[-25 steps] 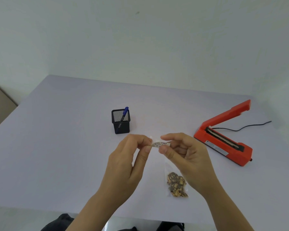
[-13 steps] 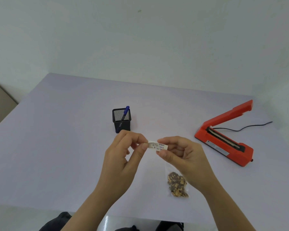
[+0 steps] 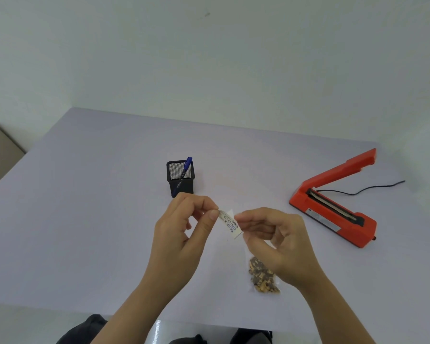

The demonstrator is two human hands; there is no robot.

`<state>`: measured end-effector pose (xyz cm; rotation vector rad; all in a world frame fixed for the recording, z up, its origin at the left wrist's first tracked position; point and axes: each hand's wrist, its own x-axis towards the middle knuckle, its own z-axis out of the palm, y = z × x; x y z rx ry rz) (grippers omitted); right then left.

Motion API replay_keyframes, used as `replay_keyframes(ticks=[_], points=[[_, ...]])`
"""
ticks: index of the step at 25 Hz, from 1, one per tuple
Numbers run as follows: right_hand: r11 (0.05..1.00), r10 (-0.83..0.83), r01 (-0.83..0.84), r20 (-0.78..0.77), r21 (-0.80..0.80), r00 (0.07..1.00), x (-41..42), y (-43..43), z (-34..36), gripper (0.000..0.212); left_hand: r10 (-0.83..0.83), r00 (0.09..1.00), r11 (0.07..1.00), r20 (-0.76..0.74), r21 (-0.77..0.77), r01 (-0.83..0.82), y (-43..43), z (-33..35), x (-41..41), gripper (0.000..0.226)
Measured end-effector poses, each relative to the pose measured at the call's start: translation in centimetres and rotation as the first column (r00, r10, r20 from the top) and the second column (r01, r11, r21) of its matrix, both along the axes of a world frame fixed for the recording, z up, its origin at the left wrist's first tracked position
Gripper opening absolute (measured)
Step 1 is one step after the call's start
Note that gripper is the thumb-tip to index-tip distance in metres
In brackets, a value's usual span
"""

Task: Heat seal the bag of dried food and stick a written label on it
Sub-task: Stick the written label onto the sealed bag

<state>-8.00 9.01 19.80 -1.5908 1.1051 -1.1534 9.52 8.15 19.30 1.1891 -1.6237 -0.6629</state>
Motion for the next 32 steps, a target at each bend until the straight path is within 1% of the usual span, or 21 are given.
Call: replay_keyframes(ticks=[4,7,9,11,13,16,17,18,19,20,22,24,26,27,30,32], points=[[0.995,-0.029,0.023,-0.06,-0.101,0.998,0.2,-0.3,-0.5,0.016,0.002,1.0,1.0,-0.018,-0.001,-0.002,0.0,-0.1,0.0,0.008],[0.983,-0.049,0.03,-0.103,-0.18,0.993,0.4,-0.4,-0.9,0.014,0.01,1.0,1.0,-0.03,-0.005,-0.01,0.0,-0.2,0.0,0.008],[0.976,-0.095,0.073,-0.099,-0.207,0.991,0.5,-0.6,-1.2,0.013,0.03,0.999,0.999,-0.04,-0.019,-0.03,0.0,-0.2,0.1,0.008],[0.971,-0.137,0.12,-0.07,-0.206,0.988,0.5,-0.9,-1.6,0.011,0.067,0.994,0.997,-0.09,-0.024,-0.07,0.1,-0.2,0.3,0.008],[0.983,-0.129,0.129,0.011,-0.13,0.992,0.4,-1.2,-1.9,0.009,0.119,0.975,0.993,-0.188,0.024,-0.117,0.2,-0.5,0.7,0.007],[0.994,-0.103,0.095,0.177,0.056,0.979,0.6,-1.9,-2.3,0.015,0.205,0.912,0.97,-0.354,0.196,-0.142,0.0,-1.8,1.7,0.007],[0.988,-0.11,0.082,0.22,0.132,0.969,0.8,-2.4,-2.8,0.013,0.241,0.892,0.955,-0.383,0.255,-0.149,-0.1,-2.4,2.1,0.008],[0.976,-0.121,0.071,0.241,0.205,0.963,1.2,-3.1,-3.6,0.007,0.281,0.875,0.937,-0.395,0.308,-0.162,-0.3,-3.2,2.5,0.01],[0.96,-0.132,0.066,0.229,0.273,0.965,1.6,-3.9,-4.7,0.005,0.321,0.86,0.916,-0.397,0.36,-0.176,-0.5,-4.0,2.9,0.012],[0.94,-0.137,0.071,0.179,0.334,0.974,2.1,-4.9,-6.1,0.01,0.358,0.85,0.892,-0.387,0.41,-0.189,-0.7,-5.0,3.2,0.012],[0.896,-0.098,0.075,0.03,0.437,0.995,3.3,-6.9,-9.4,0.012,0.412,0.849,0.838,-0.331,0.503,-0.21,-1.0,-7.0,4.0,0.012],[0.875,-0.011,0.081,-0.147,0.478,0.989,4.5,-9.0,-12.9,0.015,0.466,0.842,0.771,-0.273,0.592,-0.234,-1.2,-9.0,4.8,0.011],[0.893,0.052,0.097,-0.314,0.44,0.948,5.9,-11.2,-16.3,0.01,0.519,0.824,0.704,-0.229,0.661,-0.259,-1.4,-10.7,5.7,0.01],[0.905,0.094,0.078,-0.377,0.418,0.921,6.7,-12.3,-17.5,0.008,0.541,0.815,0.677,-0.208,0.682,-0.276,-1.4,-11.3,6.1,0.009],[0.919,0.232,-0.02,-0.497,0.395,0.836,8.8,-15.0,-20.1,0.01,0.585,0.796,0.634,-0.155,0.7,-0.329,-1.3,-12.5,7.4,0.008],[0.936,0.254,-0.049,-0.574,0.347,0.778,9.7,-16.3,-21.0,0.013,0.603,0.786,0.617,-0.137,0.705,-0.35,-1.0,-13.0,8.0,0.008]])
